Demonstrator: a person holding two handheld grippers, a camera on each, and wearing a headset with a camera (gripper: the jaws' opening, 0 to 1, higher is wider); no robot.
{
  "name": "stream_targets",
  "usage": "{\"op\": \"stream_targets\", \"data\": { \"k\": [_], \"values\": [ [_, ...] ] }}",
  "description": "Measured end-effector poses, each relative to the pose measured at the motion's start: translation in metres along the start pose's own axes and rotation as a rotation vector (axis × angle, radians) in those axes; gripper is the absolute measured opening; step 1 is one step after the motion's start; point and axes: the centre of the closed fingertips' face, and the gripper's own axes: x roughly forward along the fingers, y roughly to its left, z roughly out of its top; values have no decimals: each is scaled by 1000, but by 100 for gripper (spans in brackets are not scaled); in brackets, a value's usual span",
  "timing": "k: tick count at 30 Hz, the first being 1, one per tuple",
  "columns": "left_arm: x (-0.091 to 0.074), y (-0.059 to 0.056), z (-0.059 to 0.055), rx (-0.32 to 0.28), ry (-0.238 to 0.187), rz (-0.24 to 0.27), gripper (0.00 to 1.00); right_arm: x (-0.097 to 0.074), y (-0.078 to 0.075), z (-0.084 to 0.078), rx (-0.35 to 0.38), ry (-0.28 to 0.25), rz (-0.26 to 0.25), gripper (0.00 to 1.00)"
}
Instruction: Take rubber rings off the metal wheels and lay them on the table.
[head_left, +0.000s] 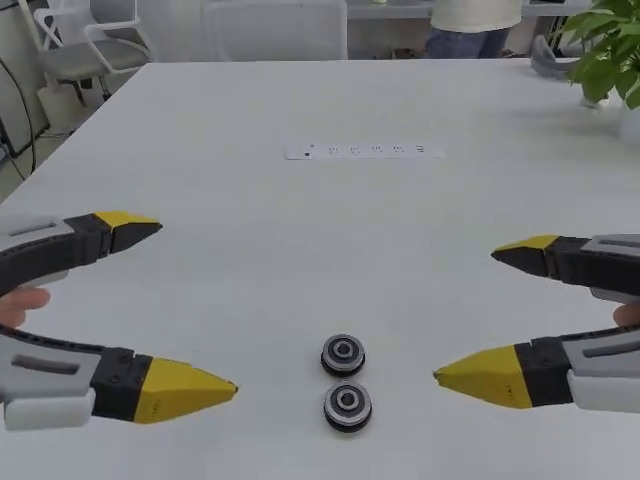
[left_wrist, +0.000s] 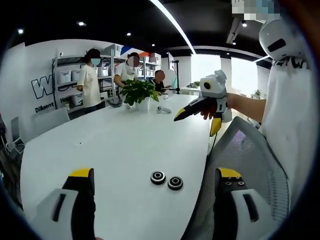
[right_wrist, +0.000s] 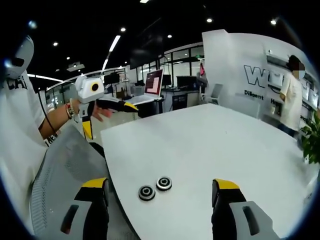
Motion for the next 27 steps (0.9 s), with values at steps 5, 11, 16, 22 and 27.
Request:
{"op": "stream_targets", "data": {
  "k": [5, 11, 16, 22, 27],
  "values": [
    [11, 3, 16, 7, -39, -38, 97, 9, -1, 18, -28, -30, 21, 82],
    [21, 4, 37, 9, -112, -67, 95, 17, -2, 27, -44, -35, 37, 81],
    [29, 7, 49, 15, -157, -90, 90, 23, -3, 35, -63, -52, 51, 78],
    [42, 13, 50, 2, -171, -99, 84, 31, 2, 43, -57, -95, 119, 70],
    [55, 16, 40, 31, -139, -100, 78, 41, 6, 47, -62, -120, 164, 66]
  ]
}}
